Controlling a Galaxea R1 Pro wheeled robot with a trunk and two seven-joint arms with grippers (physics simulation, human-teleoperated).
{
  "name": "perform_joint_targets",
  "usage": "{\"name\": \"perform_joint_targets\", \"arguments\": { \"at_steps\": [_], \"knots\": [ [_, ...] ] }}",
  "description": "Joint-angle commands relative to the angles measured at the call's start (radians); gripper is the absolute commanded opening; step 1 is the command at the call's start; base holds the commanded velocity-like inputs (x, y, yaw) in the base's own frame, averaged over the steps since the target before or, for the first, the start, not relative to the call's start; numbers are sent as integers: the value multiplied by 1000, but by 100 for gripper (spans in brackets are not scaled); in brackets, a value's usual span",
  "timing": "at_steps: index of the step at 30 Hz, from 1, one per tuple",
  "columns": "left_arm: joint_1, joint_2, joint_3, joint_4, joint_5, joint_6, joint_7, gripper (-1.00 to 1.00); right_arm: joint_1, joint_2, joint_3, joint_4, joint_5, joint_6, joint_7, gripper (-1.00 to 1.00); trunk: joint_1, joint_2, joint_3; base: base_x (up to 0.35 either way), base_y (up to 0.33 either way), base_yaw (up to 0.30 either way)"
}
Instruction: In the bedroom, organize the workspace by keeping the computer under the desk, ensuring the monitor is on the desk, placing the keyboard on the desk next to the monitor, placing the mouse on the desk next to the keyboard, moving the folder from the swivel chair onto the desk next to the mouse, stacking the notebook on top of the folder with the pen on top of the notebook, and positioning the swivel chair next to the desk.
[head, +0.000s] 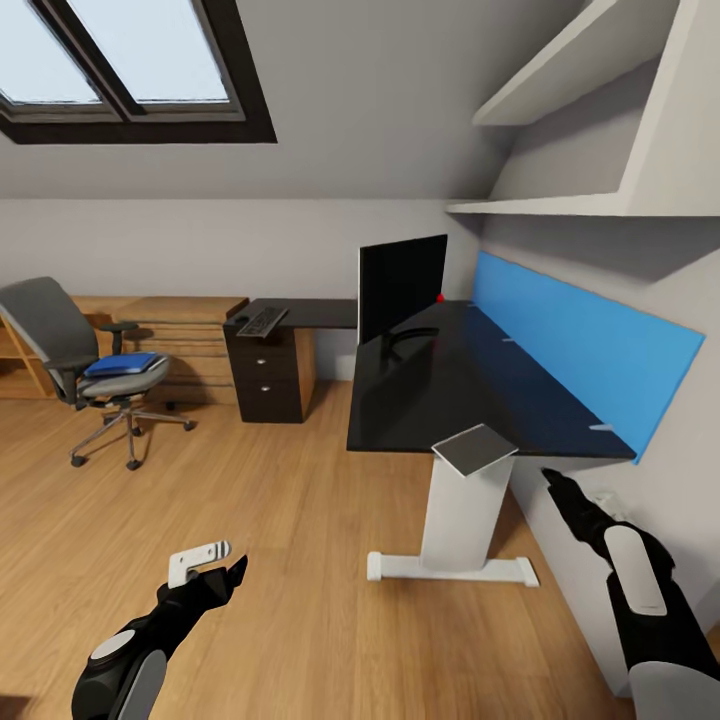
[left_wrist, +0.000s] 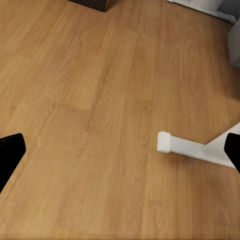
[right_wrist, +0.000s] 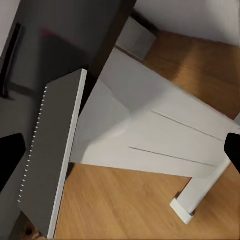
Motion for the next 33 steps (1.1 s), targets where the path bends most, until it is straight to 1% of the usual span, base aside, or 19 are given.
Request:
{"name": "perform_joint_targets", "arguments": {
  "at_steps": [1,2,3,4,7,8,10,12,14,16,18,20,27,33],
  "knots": [
    [-1,0,0,-2,11,5,8,100,-1,0,-1,3,-20,-3,-7,100,4,-8,-4,0,0,0],
    [-1,1,0,-2,11,5,8,100,-1,0,-2,8,-29,-8,-6,100,8,-15,-7,0,0,0],
    [-1,0,2,-2,11,5,8,100,-1,2,-2,34,-47,-19,-5,100,12,-22,-11,0,0,0],
    [-1,0,3,-2,11,5,8,100,-1,2,-2,60,-54,-24,-4,100,15,-29,-14,0,0,0],
    [-1,0,3,-2,11,5,8,100,-1,5,-1,87,-62,-29,1,100,27,-50,-23,0,0,0],
    [-1,0,4,-2,11,5,8,100,-1,10,0,97,-64,-31,8,100,31,-57,-26,0,0,0],
    [-1,-1,4,-2,11,5,8,100,-1,31,1,111,-66,-33,36,100,38,-71,-32,0,0,0],
    [-1,-1,4,-2,11,5,8,100,-1,39,1,114,-66,-31,57,100,46,-85,-39,0,0,0],
    [-1,-1,4,-2,11,5,8,100,0,46,3,116,-67,-23,109,100,54,-99,-45,0,0,0],
    [-1,-1,4,-2,11,5,8,100,1,48,5,116,-68,-10,164,100,54,-99,-45,0,0,0],
    [-1,-1,4,-2,11,5,8,100,1,51,5,114,-68,6,203,100,54,-99,-45,0,0,0],
    [-1,-1,3,-2,11,6,8,100,2,55,6,108,-68,19,221,100,54,-99,-45,0,0,0],
    [-1,-1,2,-1,12,10,8,100,3,66,5,67,-69,50,251,100,54,-99,-45,0,0,0],
    [-1,-1,2,-1,12,11,7,100,3,66,5,61,-71,57,259,100,54,-99,-45,0,0,0]
  ]
}}
